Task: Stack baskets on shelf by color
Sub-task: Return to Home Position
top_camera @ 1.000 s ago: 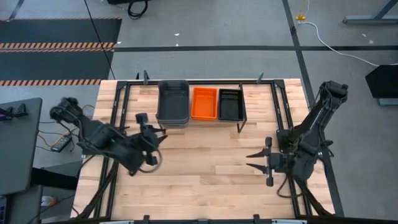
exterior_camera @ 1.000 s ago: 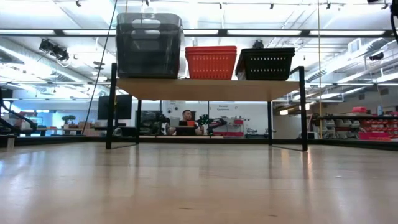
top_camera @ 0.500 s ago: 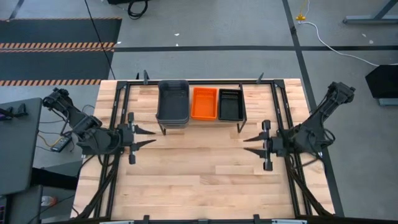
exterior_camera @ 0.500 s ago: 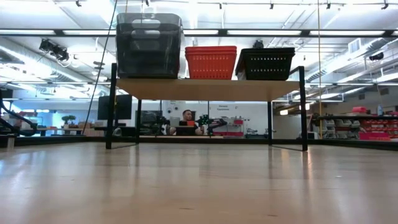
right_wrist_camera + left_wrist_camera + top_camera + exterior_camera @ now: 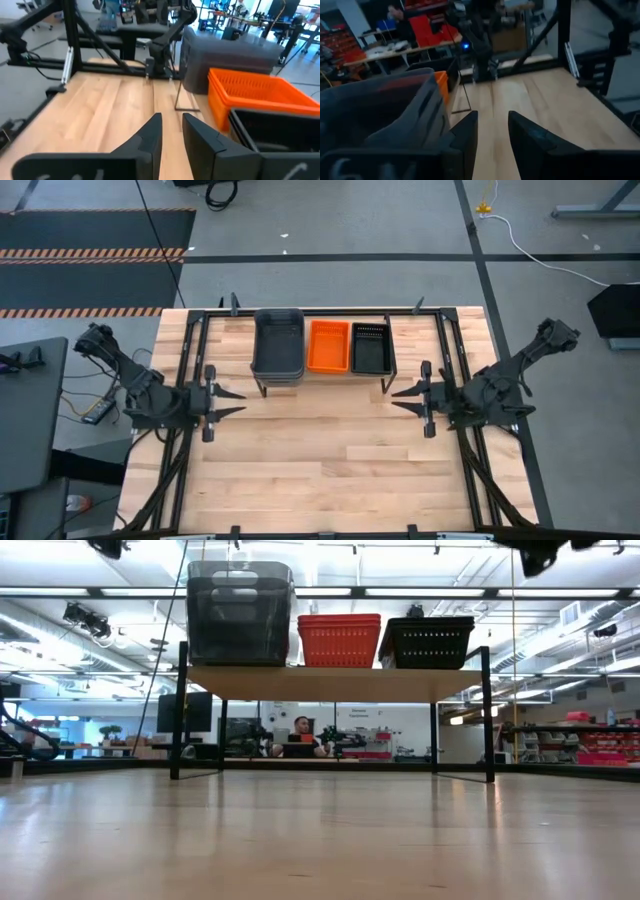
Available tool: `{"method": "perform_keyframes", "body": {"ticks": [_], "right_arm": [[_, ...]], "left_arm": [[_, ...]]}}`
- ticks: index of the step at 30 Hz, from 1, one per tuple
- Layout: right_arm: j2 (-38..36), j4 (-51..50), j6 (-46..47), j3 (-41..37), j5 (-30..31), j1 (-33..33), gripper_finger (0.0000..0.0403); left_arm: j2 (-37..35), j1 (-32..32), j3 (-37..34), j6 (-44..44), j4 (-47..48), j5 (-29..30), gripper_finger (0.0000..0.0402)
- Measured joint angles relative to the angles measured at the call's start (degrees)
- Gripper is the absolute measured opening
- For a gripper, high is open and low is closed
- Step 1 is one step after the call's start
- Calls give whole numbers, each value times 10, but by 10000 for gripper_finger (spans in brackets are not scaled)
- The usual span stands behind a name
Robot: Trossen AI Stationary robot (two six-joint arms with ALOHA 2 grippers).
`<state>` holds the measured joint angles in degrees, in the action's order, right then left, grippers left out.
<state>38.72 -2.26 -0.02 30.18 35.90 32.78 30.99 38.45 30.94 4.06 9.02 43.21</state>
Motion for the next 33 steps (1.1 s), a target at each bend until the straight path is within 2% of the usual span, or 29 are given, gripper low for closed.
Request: {"method": "perform_keyframes", "body": {"ticks": [9,17,22,27,33], "right_arm": [[-77,3,25,-95,0,-13,61],[-153,44,2,-155,3,-7,48],[-167,44,3,-167,20,-7,48],[-167,6,18,-169,16,-7,48],[-180,10,-17,-169,16,-7,48]], "left_arm": [[-146,-1,-85,38,-36,1,116],[-231,-32,-137,90,-113,-1,116],[-241,-43,-139,73,-111,-44,116],[-240,-43,-139,71,-91,-47,116],[-240,-43,-139,72,-92,-63,116]]}}
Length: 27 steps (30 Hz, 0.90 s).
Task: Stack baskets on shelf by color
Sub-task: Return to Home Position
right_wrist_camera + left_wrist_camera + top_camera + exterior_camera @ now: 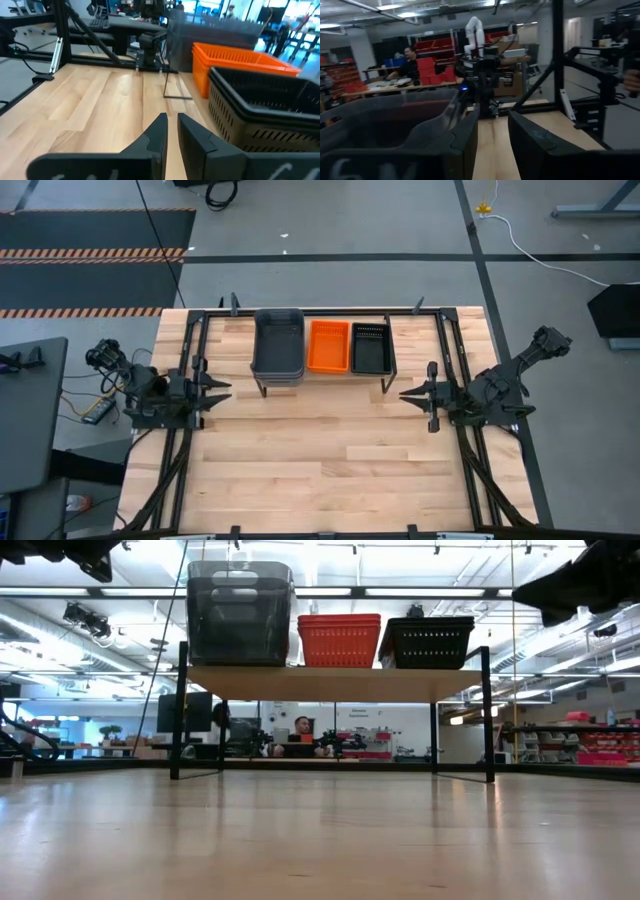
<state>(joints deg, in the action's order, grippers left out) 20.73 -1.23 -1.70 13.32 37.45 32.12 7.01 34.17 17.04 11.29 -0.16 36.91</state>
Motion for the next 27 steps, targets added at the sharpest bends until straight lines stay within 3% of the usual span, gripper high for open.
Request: {"method": "perform_keyframes", "body": {"ticks": [8,14,18,21,27], "right_arm": [[-45,4,-68,-16,-12,-1,47],[-94,22,-98,-65,-13,-17,36],[-133,26,-126,-68,-36,-26,17],[-159,11,-135,-68,-58,-35,7],[-193,-53,-116,-68,-60,-59,8]], "left_arm": [[0,-19,-20,15,-20,-20,111],[1,-78,-64,12,-96,-60,70],[0,-111,-64,-19,-94,-111,33],[1,-128,-64,-46,-75,-117,8],[1,-149,-64,-75,-38,-118,9]]}}
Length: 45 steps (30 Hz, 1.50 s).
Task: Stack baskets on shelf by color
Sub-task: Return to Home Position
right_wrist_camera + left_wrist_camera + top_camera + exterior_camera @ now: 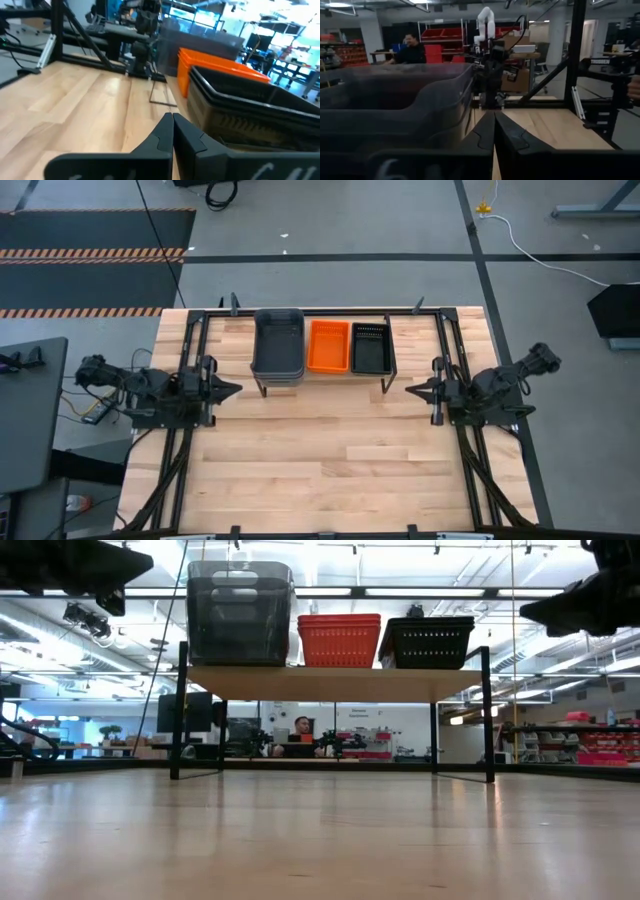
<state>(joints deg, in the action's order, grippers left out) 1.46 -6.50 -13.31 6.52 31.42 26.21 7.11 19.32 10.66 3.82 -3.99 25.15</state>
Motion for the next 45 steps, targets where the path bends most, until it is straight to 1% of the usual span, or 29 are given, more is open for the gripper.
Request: {"method": "perform_keyframes", "body": {"ticks": [7,11,14,19,23,25,27,29,31,33,36,39,45], "right_arm": [[-11,-13,7,0,-13,-24,5],[-11,10,9,-24,-22,-43,5],[-11,43,7,-41,-46,-65,5],[-11,52,10,-41,-94,-104,5],[-11,54,30,-46,-133,-137,5],[-6,64,41,-50,-158,-152,5],[-2,73,46,-53,-170,-162,5],[3,74,48,-54,-166,-172,6],[9,75,48,-54,-157,-180,9],[15,77,54,-54,-145,-186,10],[23,78,69,-54,-131,-193,11],[31,78,73,-54,-130,-197,12],[41,78,74,-54,-129,-197,11]], "left_arm": [[0,-3,-1,3,13,0,5],[0,-5,-31,26,-14,0,4],[0,-18,-46,27,-45,-1,3],[-1,-51,-47,26,-57,-59,2],[-1,-85,-47,6,-39,-74,2],[0,-103,-47,-2,-26,-98,2],[0,-119,-47,-5,-19,-134,1],[0,-131,-47,-6,-10,-169,1],[0,-140,-47,-6,3,-190,3],[0,-147,-49,-7,17,-193,5],[-1,-158,-75,-7,6,-193,5],[0,-174,-99,-17,-16,-193,5],[0,-200,-101,-31,-25,-201,7]]}}
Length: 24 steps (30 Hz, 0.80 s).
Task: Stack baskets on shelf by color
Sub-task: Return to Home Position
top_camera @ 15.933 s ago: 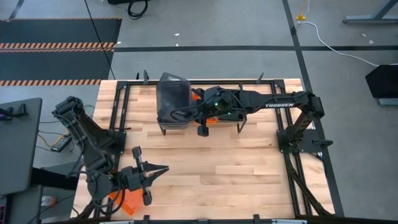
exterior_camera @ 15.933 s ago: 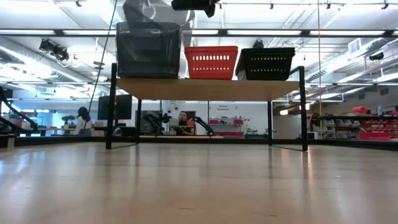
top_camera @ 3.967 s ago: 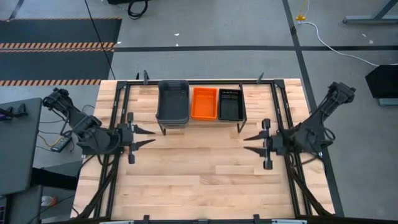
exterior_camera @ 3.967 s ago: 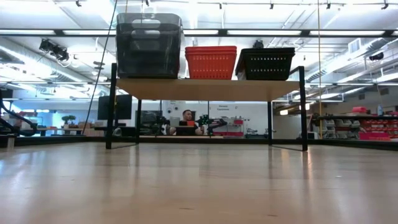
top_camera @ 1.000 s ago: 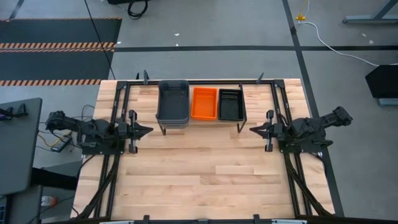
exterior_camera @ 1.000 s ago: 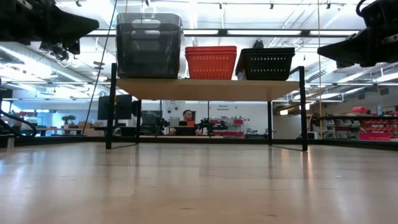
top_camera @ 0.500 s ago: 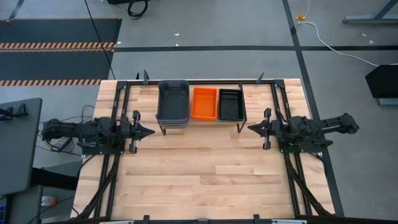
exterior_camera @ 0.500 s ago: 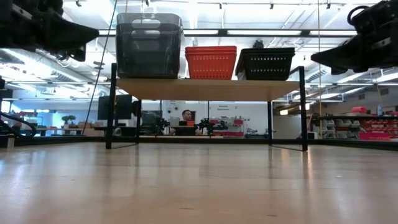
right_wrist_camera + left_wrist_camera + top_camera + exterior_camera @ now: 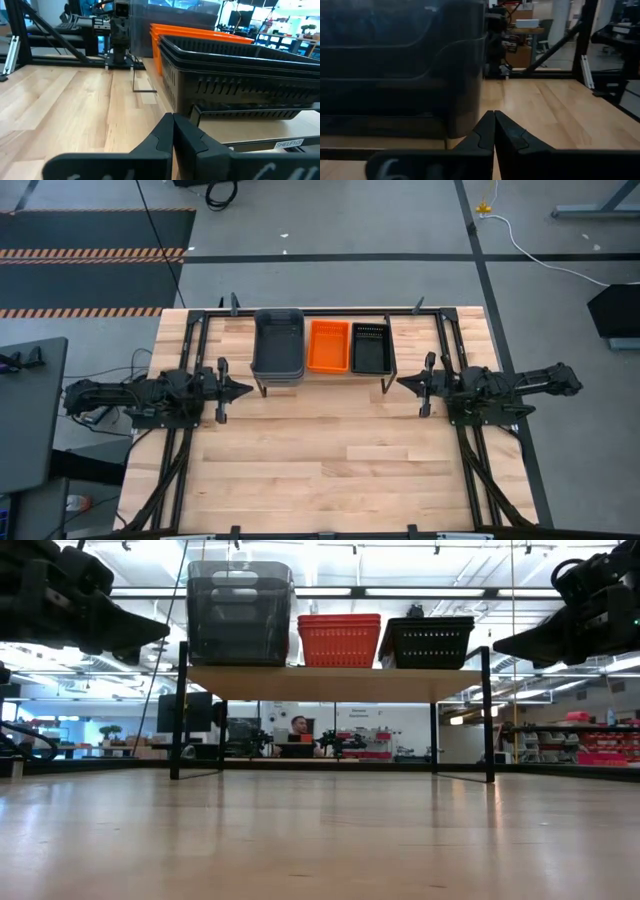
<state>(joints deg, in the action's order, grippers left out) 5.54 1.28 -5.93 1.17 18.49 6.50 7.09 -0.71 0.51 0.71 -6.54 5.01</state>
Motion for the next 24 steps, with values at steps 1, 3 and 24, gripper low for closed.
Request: {"method": "perform_keyframes", "body": {"ticks": [1,3,24], "right_arm": [[1,0,0,0,0,0,11],[1,0,0,0,0,0,12],[1,0,-1,0,-1,0,14]], "left_arm": [[0,-2,0,-2,0,-5,7],[0,-2,0,-4,5,-8,7],[0,-2,-1,-34,12,-1,14]]}}
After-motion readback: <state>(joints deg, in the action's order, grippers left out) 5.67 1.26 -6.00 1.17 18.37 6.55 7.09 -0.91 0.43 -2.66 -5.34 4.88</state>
